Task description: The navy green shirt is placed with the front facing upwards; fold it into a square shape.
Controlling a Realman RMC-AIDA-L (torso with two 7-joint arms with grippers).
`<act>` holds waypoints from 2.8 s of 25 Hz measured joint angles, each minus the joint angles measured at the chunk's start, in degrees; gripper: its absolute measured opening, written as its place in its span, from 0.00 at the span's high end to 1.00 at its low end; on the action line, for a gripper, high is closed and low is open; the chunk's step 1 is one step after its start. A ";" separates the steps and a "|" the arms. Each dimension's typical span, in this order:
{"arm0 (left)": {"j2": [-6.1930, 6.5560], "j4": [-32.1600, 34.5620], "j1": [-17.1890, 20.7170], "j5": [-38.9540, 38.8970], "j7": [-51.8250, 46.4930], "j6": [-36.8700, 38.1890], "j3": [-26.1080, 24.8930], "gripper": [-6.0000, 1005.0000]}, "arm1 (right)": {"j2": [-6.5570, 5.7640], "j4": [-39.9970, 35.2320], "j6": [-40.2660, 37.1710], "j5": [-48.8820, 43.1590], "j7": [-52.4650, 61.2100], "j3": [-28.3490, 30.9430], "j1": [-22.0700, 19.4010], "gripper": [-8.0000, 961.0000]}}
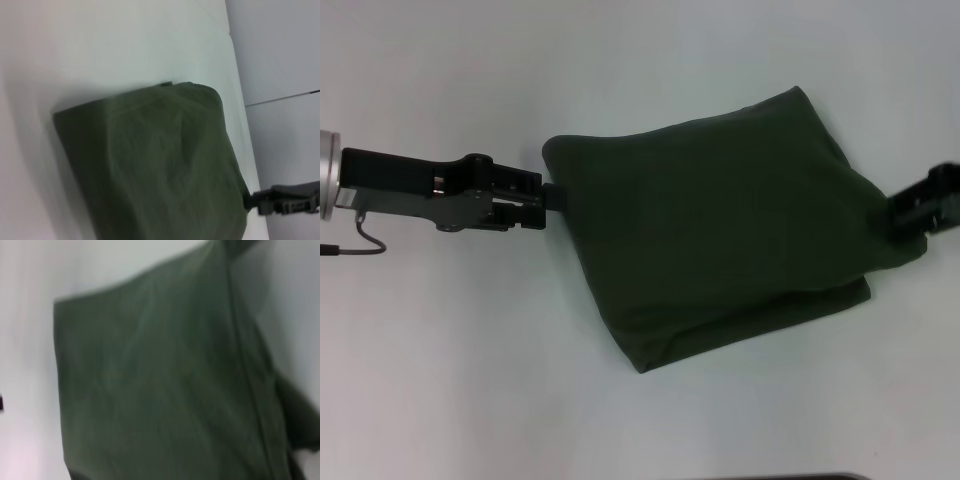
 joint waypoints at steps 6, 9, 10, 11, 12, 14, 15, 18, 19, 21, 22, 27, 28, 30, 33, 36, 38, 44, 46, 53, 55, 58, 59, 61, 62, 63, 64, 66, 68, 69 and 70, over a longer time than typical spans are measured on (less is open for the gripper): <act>0.24 -0.08 -0.60 -0.05 0.00 -0.38 0.00 0.51 | -0.85 -4.20 -5.45 7.76 -0.91 9.77 1.46 0.52; 0.29 -0.08 -0.82 -0.06 -0.06 -0.31 0.01 0.51 | -0.77 -5.96 -5.46 13.39 -0.11 12.31 2.99 0.52; 0.29 -0.08 -0.85 -0.07 -0.15 -0.27 0.01 0.51 | -0.65 -6.30 -4.66 14.75 0.02 12.62 3.41 0.52; 0.29 -0.08 -0.87 -0.07 -0.21 -0.23 0.00 0.51 | -0.54 -6.40 -3.44 15.44 0.04 12.63 3.71 0.52; 0.29 -0.09 -0.87 -0.07 -0.26 -0.23 -0.06 0.51 | -0.43 -6.44 -1.87 15.77 0.05 12.51 4.04 0.52; 0.29 -0.08 -0.87 -0.09 -0.37 -0.23 -0.42 0.51 | -0.28 -6.42 1.05 15.82 0.06 11.74 4.53 0.52; 0.31 -0.08 -0.87 -0.11 -0.39 -0.24 -0.52 0.51 | -0.24 -6.36 2.41 15.77 0.06 11.04 4.67 0.52; 0.41 -0.09 -0.91 -0.17 -0.52 -0.33 -0.65 0.51 | -0.17 -5.97 5.86 15.64 -0.01 6.91 4.78 0.52; 0.43 -0.08 -0.99 -0.18 -0.56 -0.40 -0.65 0.50 | -0.09 -5.79 6.85 15.27 0.04 5.04 4.77 0.52; 0.44 -0.12 -1.27 -0.18 -0.61 -0.45 -0.67 0.50 | 0.15 -5.50 8.43 13.14 0.94 2.07 4.93 0.52; 0.45 -0.14 -1.42 -0.18 -0.66 -0.45 -0.67 0.50 | 0.30 -5.33 8.85 11.76 1.56 1.28 5.15 0.52; 0.46 -0.17 -1.77 -0.18 -0.83 -0.45 -0.70 0.50 | 0.93 -5.25 10.06 5.25 3.44 0.54 6.00 0.52; 0.46 -0.17 -1.80 -0.18 -0.83 -0.45 -0.70 0.50 | 0.97 -5.28 10.47 4.51 3.59 0.54 6.00 0.52; 0.46 -0.17 -1.81 -0.18 -0.84 -0.49 -0.70 0.50 | 0.98 -5.24 11.59 3.45 3.68 0.68 5.97 0.52; 0.46 -0.17 -1.80 -0.18 -0.86 -0.56 -0.70 0.50 | 1.20 -4.85 13.83 3.17 3.71 0.93 5.68 0.52; 0.42 -0.17 -1.76 -0.18 -0.87 -0.60 -0.70 0.50 | 1.93 -3.67 16.32 3.24 3.72 0.83 5.67 0.52; 0.35 -0.17 -1.70 -0.17 -0.86 -0.66 -0.70 0.50 | 2.44 -2.74 17.84 3.21 3.72 0.67 5.82 0.52; 0.29 -0.17 -1.56 -0.15 -0.80 -1.02 -0.69 0.50 | 3.82 -1.63 21.50 2.83 3.68 -0.85 6.04 0.52; 0.29 -0.17 -1.49 -0.15 -0.76 -1.13 -0.69 0.50 | 4.19 -1.06 22.70 2.83 3.72 -1.06 6.04 0.52; 0.28 -0.26 -1.39 -0.15 -0.48 -1.26 -0.69 0.50 | 6.02 0.29 28.25 2.99 3.72 -1.07 5.91 0.52; 0.28 -0.26 -1.39 -0.15 -0.47 -1.25 -0.69 0.50 | 6.39 0.87 29.54 2.96 3.57 -1.10 5.90 0.52; 0.28 -0.26 -1.36 -0.15 -0.40 -1.25 -0.70 0.50 | 6.62 2.31 30.89 3.07 3.35 -1.12 6.12 0.52; 0.29 -0.26 -1.35 -0.15 -0.39 -1.25 -0.70 0.50 | 6.72 2.53 31.21 3.11 3.30 -1.10 6.18 0.52; 0.36 -0.26 -1.36 -0.15 -0.38 -1.27 -0.70 0.50 | 6.85 2.45 31.54 3.31 3.25 -0.84 6.25 0.52; 0.40 -0.26 -1.37 -0.15 -0.37 -1.29 -0.70 0.50 | 6.84 2.20 31.58 3.47 3.28 -0.71 6.26 0.52; 0.43 -0.26 -1.39 -0.15 -0.37 -1.29 -0.70 0.50 | 6.77 1.96 31.50 3.61 3.36 -0.64 6.27 0.52; 0.46 -0.26 -1.38 -0.15 -0.37 -1.28 -0.70 0.50 | 6.58 1.71 31.37 3.76 3.50 -0.61 6.29 0.52; 0.46 -0.27 -1.35 -0.07 -0.39 -1.15 -0.63 0.50 | 6.16 1.53 30.44 3.81 3.66 -0.52 6.38 0.52; 0.50 -0.97 -1.08 0.27 -0.69 -0.90 -0.17 0.50 | 5.71 1.37 29.35 3.84 3.70 -0.40 6.46 0.52; 0.55 -1.54 -0.94 0.41 -0.83 -0.98 -0.01 0.50 | 5.52 1.29 28.87 3.86 3.70 -0.36 6.46 0.52; 0.57 -2.08 -0.83 0.53 -0.97 -1.29 0.09 0.50 | 5.33 1.19 28.28 3.88 3.71 -0.35 6.46 0.52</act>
